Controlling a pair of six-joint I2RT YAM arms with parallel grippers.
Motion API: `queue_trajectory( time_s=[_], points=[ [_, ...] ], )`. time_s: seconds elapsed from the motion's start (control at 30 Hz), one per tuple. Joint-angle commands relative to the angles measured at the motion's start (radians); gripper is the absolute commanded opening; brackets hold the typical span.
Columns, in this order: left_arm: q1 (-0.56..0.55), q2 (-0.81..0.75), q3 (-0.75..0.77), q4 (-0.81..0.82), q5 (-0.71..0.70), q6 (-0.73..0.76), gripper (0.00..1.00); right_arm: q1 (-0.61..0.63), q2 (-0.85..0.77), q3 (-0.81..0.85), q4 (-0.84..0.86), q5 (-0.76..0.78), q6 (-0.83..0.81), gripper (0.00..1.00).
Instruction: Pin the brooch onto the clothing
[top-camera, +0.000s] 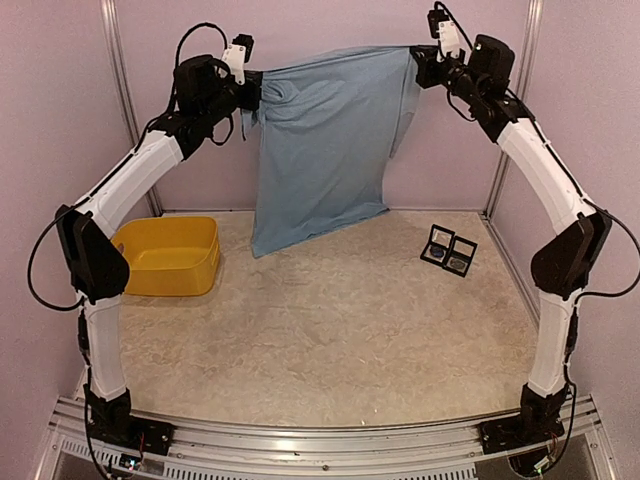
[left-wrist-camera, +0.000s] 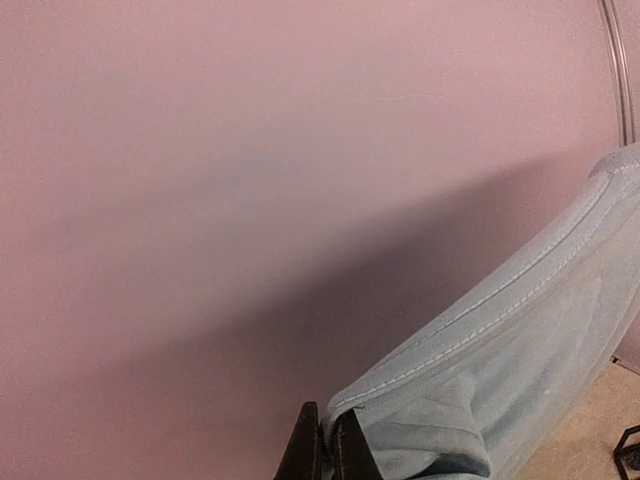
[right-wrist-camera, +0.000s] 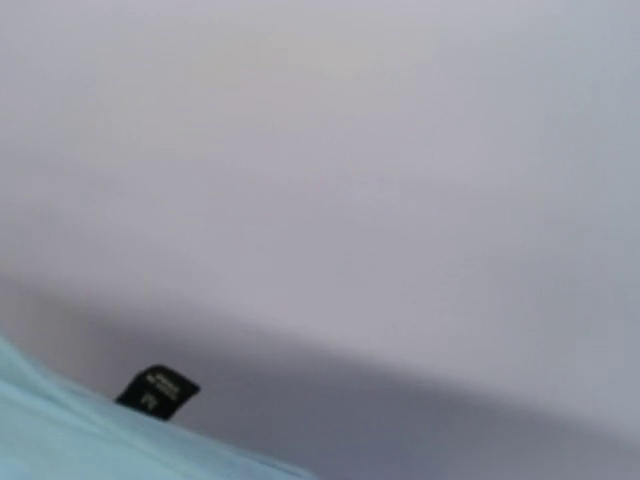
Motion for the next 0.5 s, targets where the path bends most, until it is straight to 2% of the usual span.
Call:
queue_trajectory(
  time_s=[0.0,0.17,0.3,0.37,0.47],
  points=[
    [0.019,-0.103,-0.115,0.076,-0.052,0.063,0.0,0.012,-0.176,-0.114,0.044,0.072,-0.123,0.0],
    [0.008,-0.223,-0.372,0.084,-0.037,0.087,0.0,0.115,-0.321,-0.464,-0.073,0.146,-0.288,0.0],
    [-0.022,-0.339,-0.629,0.049,-0.096,-0.02,0.0,0.214,-0.433,-0.781,-0.196,0.189,-0.33,0.0],
    [-0.044,-0.413,-0.804,0.047,-0.124,-0.087,0.0,0.254,-0.473,-0.905,-0.28,0.132,-0.299,0.0],
    [-0.079,-0.539,-1.048,0.0,-0.207,-0.241,0.0,0.305,-0.527,-1.073,-0.365,-0.044,-0.216,0.0]
  ],
)
